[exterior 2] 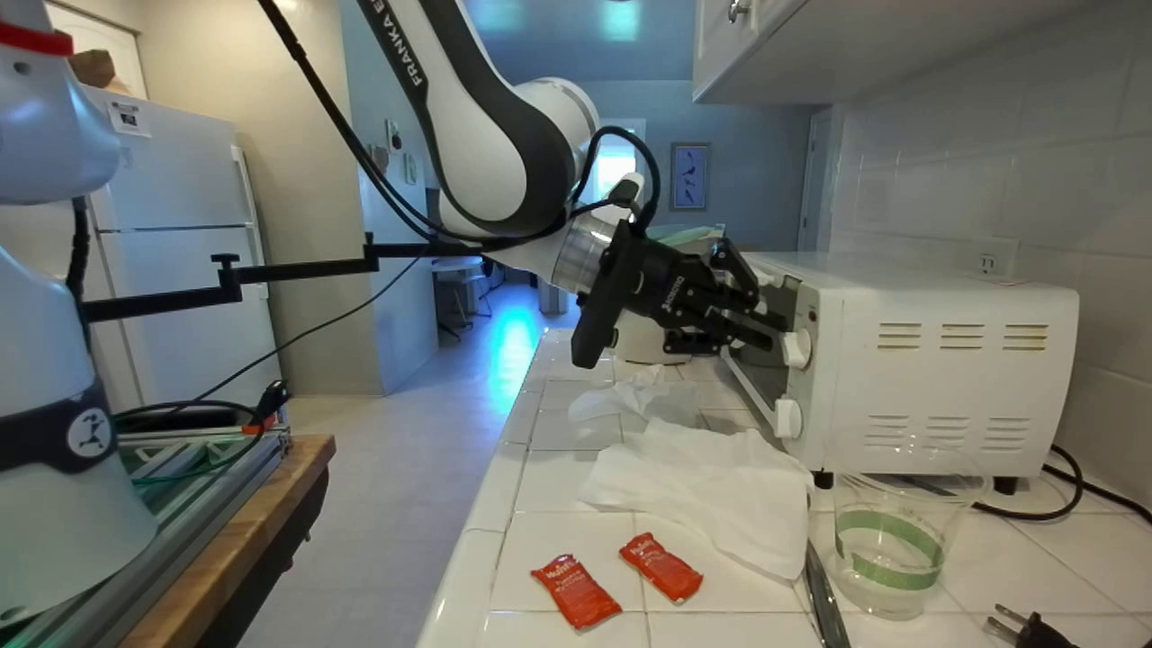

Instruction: Turn the top knob on the oven to the left.

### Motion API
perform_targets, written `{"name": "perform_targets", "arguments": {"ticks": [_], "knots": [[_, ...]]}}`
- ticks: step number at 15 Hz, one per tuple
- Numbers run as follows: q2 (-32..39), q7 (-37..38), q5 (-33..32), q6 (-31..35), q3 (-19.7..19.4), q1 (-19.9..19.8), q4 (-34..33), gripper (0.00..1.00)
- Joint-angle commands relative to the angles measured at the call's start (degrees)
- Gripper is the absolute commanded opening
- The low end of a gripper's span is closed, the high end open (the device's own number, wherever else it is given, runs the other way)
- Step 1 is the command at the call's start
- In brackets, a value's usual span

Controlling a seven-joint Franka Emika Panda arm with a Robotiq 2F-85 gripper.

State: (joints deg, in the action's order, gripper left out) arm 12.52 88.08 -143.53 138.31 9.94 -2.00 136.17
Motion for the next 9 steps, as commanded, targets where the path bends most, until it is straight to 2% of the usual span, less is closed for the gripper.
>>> {"name": "perform_targets", "arguments": {"ticks": [1,9], "knots": [[-0.29,2.86,-0.92,-1.43,-0.48,0.65,0.95,0.3],[-0.66,4.02,-0.93,-2.44,-1.27,0.46,1.84,0.27]]}}
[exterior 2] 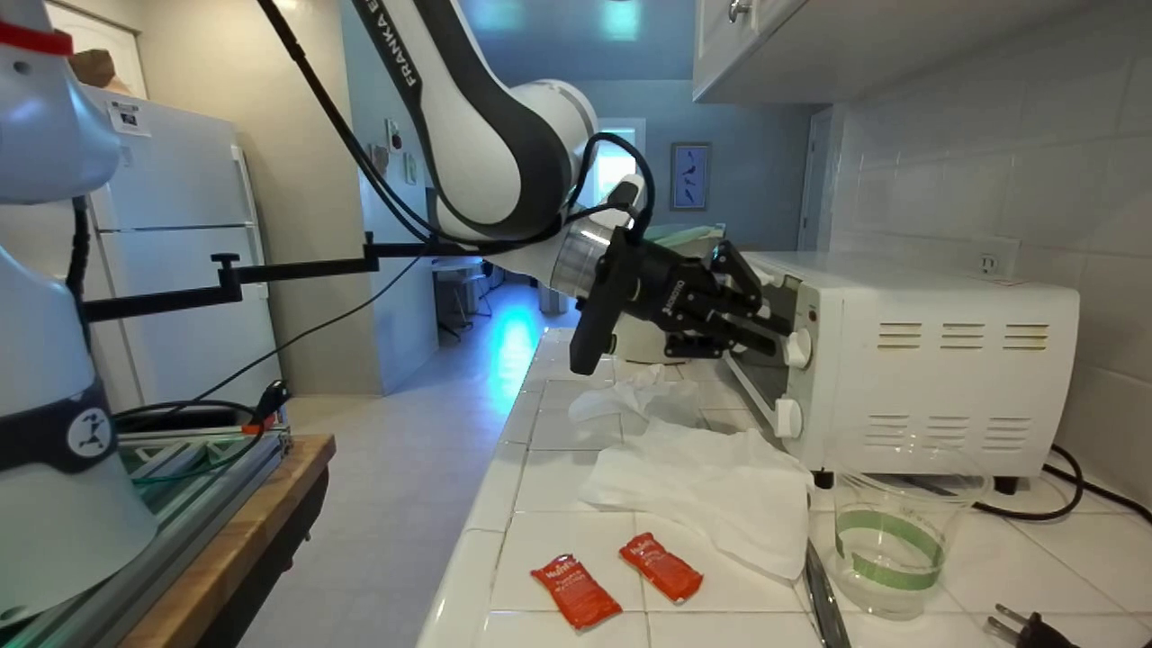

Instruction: Turn the top knob on the oven to the left.

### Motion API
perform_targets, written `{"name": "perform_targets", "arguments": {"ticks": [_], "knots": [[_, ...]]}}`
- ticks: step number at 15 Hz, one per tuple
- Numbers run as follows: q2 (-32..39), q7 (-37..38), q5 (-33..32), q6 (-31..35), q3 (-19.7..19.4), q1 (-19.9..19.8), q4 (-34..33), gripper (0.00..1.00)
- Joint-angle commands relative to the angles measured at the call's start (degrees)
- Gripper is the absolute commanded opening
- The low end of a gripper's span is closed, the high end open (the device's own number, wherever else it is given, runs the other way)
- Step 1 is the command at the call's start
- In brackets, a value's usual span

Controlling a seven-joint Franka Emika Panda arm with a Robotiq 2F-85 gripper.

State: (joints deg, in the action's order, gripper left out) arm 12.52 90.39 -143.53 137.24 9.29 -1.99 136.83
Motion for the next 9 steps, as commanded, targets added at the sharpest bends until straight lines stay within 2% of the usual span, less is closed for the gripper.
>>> {"name": "perform_targets", "arguments": {"ticks": [1,8,9], "knots": [[-0.68,1.79,-0.93,-1.47,-0.72,0.43,1.25,0.26],[-0.18,1.49,-0.93,-1.54,-0.73,0.66,0.7,0.3],[-0.17,1.58,-0.94,-1.53,-0.71,0.69,0.62,0.32]]}}
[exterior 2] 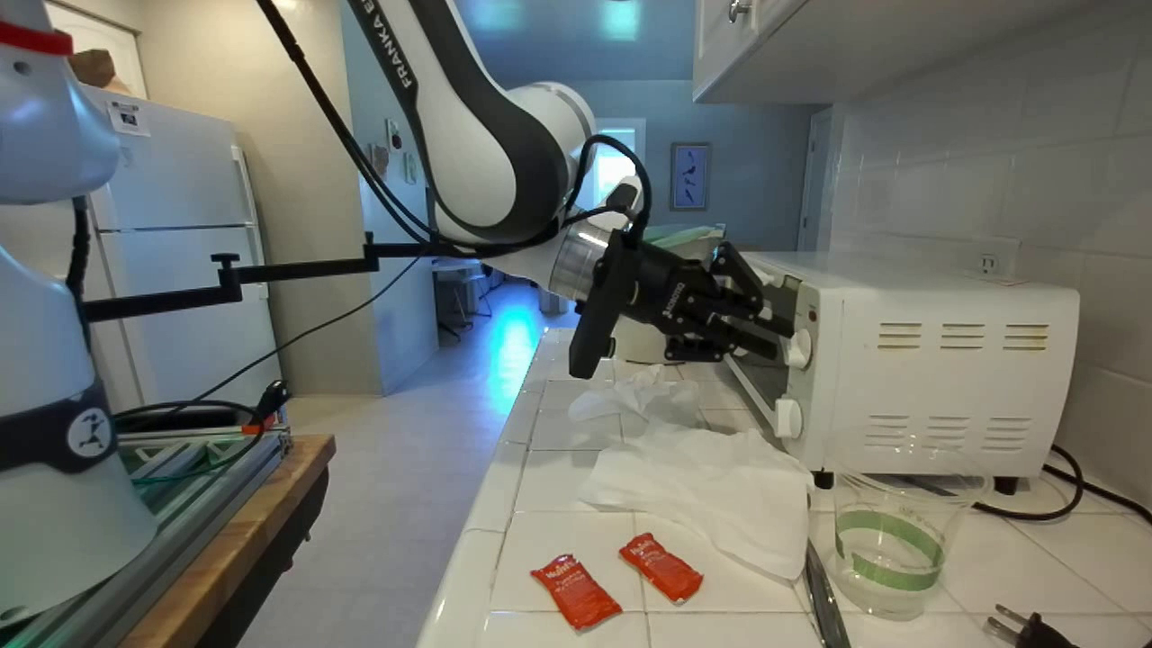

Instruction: Turn the top knob on the oven to the left.

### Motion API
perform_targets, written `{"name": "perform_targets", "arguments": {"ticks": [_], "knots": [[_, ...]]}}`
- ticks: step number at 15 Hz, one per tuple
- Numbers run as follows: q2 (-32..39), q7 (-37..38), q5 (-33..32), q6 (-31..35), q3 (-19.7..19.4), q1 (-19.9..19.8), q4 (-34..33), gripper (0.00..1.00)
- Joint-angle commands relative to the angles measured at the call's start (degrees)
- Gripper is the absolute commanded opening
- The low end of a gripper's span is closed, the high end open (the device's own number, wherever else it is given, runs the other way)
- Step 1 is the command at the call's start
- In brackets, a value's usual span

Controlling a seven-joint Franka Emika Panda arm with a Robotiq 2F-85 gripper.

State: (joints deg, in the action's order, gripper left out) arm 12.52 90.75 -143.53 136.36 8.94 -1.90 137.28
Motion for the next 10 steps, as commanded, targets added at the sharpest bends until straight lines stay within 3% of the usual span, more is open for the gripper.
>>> {"name": "perform_targets", "arguments": {"ticks": [1,10], "knots": [[-0.16,1.17,-0.92,-0.68,-0.36,0.66,0.12,0.33],[0.36,1.14,-0.92,-1.1,-0.46,0.74,-0.58,0.32]]}}
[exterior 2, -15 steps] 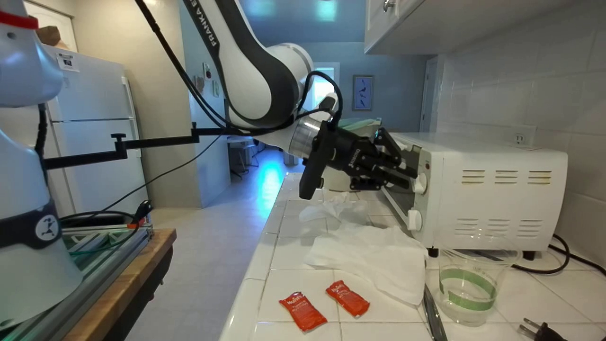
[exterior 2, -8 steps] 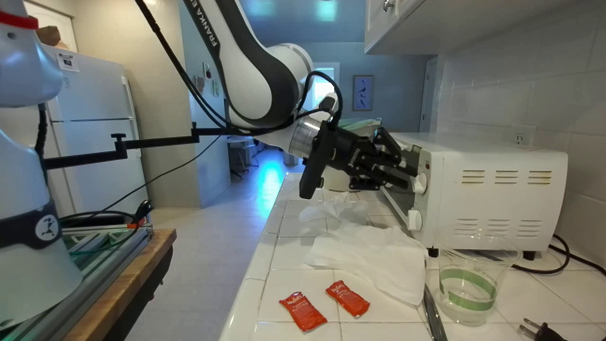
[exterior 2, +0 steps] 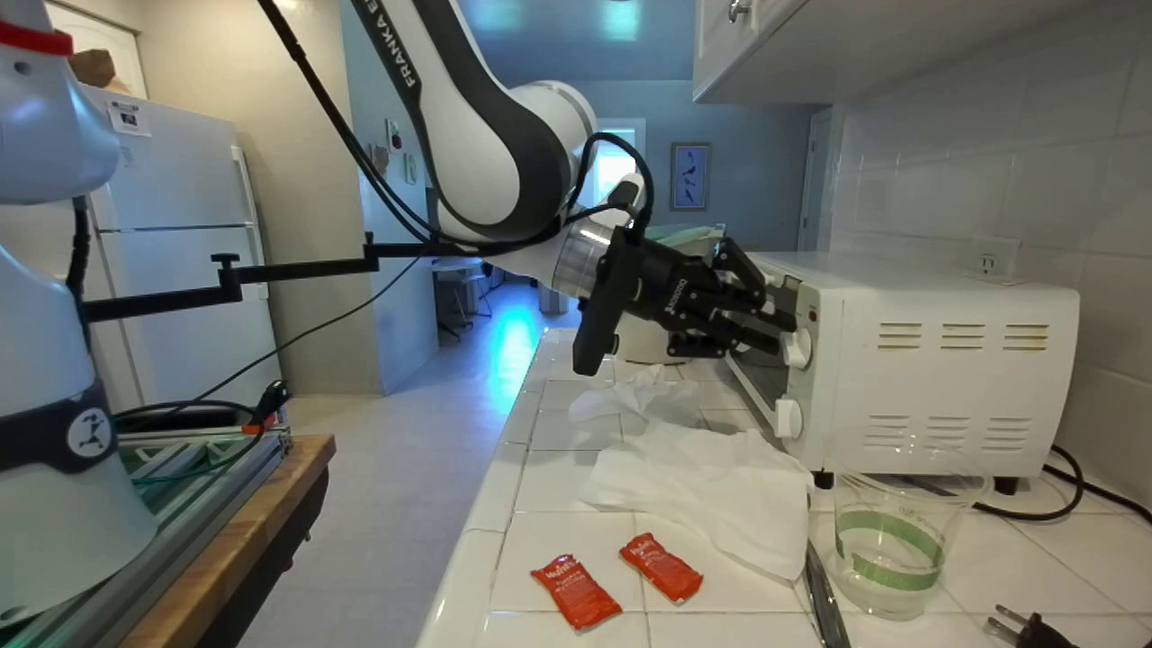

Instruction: Turn the top knob on the oven to the left.

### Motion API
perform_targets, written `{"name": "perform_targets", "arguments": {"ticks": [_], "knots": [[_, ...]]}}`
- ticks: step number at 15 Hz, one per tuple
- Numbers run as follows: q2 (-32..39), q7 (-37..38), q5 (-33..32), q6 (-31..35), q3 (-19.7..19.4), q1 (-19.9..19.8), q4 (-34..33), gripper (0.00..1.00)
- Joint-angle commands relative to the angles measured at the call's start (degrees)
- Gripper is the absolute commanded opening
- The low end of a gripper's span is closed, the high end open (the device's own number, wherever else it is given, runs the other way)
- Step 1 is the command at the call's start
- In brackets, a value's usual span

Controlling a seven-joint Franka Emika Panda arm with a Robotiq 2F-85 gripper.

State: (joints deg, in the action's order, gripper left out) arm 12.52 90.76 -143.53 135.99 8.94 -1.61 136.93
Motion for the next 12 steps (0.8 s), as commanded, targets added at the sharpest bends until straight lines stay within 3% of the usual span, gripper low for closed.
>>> {"name": "perform_targets", "arguments": {"ticks": [1,12], "knots": [[0.44,1.19,-0.92,-0.74,-0.46,0.45,-0.28,0.32],[1.28,3.03,-0.93,-1.67,-0.32,0.49,-0.69,0.34]]}}
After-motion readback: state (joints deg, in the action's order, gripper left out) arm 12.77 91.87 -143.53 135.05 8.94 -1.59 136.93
